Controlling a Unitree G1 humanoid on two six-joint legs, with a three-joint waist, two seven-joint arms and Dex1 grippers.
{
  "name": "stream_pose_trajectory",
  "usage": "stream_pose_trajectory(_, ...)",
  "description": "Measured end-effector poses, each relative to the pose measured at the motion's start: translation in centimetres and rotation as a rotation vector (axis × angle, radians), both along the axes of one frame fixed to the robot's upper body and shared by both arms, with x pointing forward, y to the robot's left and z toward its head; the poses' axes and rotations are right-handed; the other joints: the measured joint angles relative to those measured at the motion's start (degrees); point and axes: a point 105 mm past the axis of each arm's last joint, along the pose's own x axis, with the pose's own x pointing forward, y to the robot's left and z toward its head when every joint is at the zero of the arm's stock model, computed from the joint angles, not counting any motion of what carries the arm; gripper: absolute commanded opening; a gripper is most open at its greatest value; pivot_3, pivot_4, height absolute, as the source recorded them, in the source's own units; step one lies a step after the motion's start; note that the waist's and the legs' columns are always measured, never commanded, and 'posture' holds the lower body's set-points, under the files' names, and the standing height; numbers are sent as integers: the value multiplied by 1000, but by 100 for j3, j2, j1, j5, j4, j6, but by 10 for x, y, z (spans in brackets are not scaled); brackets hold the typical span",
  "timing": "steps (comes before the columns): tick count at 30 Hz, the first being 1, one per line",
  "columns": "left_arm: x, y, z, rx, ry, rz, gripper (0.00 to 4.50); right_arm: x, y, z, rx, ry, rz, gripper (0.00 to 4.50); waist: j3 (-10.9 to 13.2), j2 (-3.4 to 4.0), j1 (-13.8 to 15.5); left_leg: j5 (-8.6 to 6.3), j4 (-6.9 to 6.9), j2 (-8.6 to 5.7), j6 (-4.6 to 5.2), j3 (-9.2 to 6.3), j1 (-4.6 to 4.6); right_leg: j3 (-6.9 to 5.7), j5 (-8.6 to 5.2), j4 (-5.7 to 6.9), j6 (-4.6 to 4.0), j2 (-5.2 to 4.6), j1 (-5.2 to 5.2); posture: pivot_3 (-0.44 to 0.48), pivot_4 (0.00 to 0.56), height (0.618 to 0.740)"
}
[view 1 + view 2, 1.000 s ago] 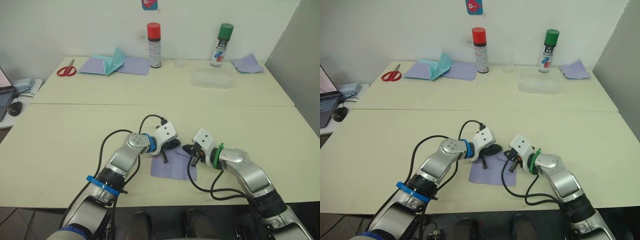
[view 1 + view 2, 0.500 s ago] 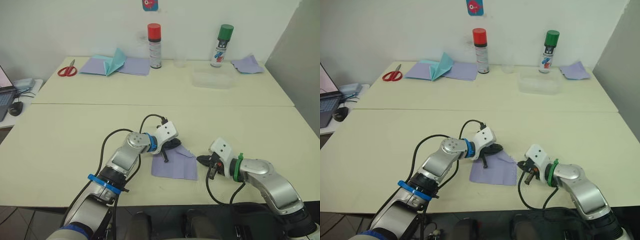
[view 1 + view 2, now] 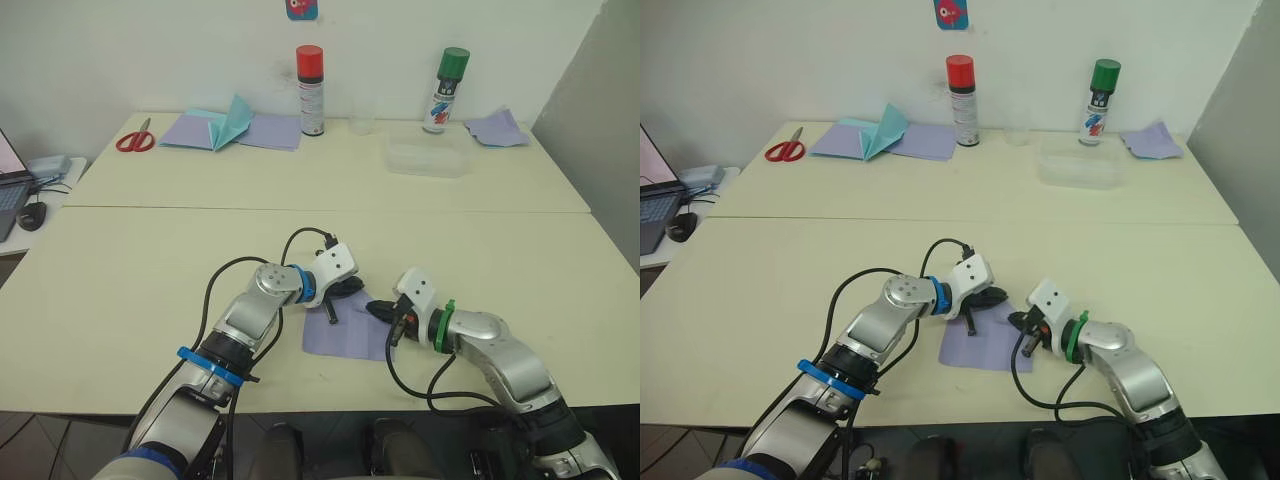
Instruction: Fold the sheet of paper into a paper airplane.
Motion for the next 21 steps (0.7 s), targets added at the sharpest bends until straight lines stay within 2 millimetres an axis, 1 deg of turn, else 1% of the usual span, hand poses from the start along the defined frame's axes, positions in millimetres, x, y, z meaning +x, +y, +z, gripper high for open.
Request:
stream_pose_trajectory(4, 0, 1, -1, 3, 0, 3, 0, -4, 6, -2, -19, -3, 24, 85, -1, 1, 0, 0, 0, 1, 0, 0, 3, 0, -1, 0, -2, 0, 1, 0, 150, 740)
stream_pose_trajectory(11, 1, 4, 2, 7, -22, 15, 0, 1, 8, -3, -15, -11, 6, 85, -2, 1, -10, 0, 1, 8, 0, 0, 12, 3, -12, 1, -20, 0, 4, 0, 150, 740)
stream_pose_trajectory(13, 4, 10, 5, -13, -19, 61, 0, 4, 9, -2, -15, -17, 1, 85, 0, 2, -19, 1, 1, 11, 0, 2, 12, 4, -11, 3, -20, -1, 1, 0, 150, 740)
stream_pose_trajectory(15, 8, 23, 10, -51, -1, 136, 0, 5, 8, -2, -18, -26, -1, 85, 2, 1, -19, 1, 0, 10, 0, 2, 12, 3, -11, 6, -19, 0, 0, 0, 150, 740)
stream_pose_trajectory(16, 10, 29, 14, -69, 2, 164, 257, 5, 8, -2, -19, -29, 0, 27, 5, 2, -18, 1, 0, 11, 0, 2, 11, 3, -7, 6, -12, 0, -1, 0, 150, 740)
stream_pose_trajectory(17, 10, 38, 21, -113, 10, 202, 544, 5, 8, -1, -20, -34, 0, 0, 6, 2, -16, 0, -1, 11, 0, 2, 9, 2, -1, 7, -1, 0, -3, 0, 150, 740)
stream_pose_trajectory(18, 10, 44, 28, -145, 6, 221, 685, 5, 8, -1, -22, -36, 0, 0, 7, 1, -13, 0, -2, 11, 0, 2, 7, 2, 0, 7, -1, 0, -3, 0, 150, 740)
stream_pose_trajectory(21, 5, 66, 56, -257, -29, 283, 1618, 6, 8, -1, -21, -42, 0, 0, 7, 1, -17, 0, -11, 12, -1, 3, 6, 4, -3, 7, -5, -1, -5, 0, 150, 740)
